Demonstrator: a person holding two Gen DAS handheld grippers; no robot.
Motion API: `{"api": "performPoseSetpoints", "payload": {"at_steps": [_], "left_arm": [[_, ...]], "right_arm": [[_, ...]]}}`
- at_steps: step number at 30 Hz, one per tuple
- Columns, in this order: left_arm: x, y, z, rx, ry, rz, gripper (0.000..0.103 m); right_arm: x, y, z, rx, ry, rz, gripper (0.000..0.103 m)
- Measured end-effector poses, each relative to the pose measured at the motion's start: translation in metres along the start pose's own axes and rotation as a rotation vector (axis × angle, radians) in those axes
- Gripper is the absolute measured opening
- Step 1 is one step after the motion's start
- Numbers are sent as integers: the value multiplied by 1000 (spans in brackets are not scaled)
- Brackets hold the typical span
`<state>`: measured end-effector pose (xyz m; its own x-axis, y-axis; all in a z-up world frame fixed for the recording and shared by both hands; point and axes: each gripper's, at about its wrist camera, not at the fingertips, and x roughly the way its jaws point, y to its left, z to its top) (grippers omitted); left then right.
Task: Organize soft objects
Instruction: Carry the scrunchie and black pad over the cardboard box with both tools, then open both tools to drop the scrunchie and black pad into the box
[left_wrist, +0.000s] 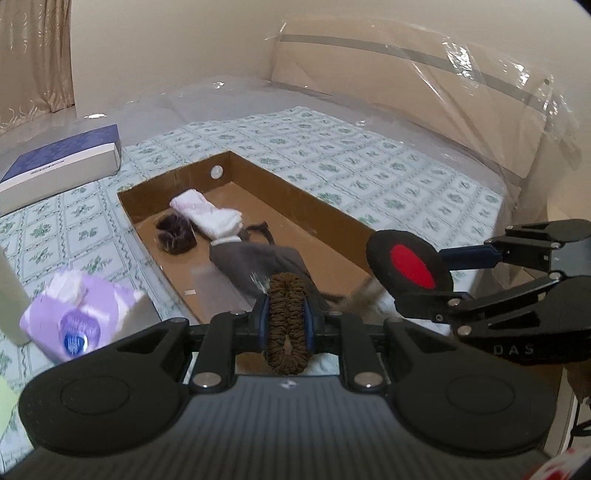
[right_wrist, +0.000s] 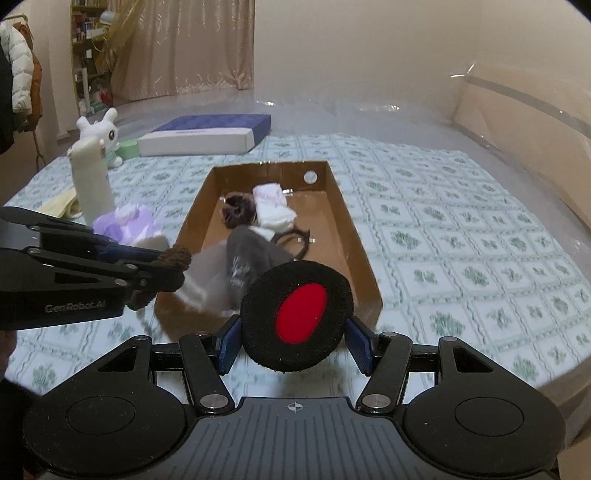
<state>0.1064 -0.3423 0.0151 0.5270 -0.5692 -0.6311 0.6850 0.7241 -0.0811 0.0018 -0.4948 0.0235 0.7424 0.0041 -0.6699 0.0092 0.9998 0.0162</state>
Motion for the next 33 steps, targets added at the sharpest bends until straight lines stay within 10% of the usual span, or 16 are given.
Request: {"api": "performPoseSetpoints", "payload": {"at_steps": [24, 33], "left_arm": [[93, 46, 13, -47, 147, -16, 23], [75, 58, 13, -58, 120, -40, 43]], "right_arm": [[69, -24, 43, 10, -3, 29, 60], [77, -27, 41, 18, 10, 31, 60]]}}
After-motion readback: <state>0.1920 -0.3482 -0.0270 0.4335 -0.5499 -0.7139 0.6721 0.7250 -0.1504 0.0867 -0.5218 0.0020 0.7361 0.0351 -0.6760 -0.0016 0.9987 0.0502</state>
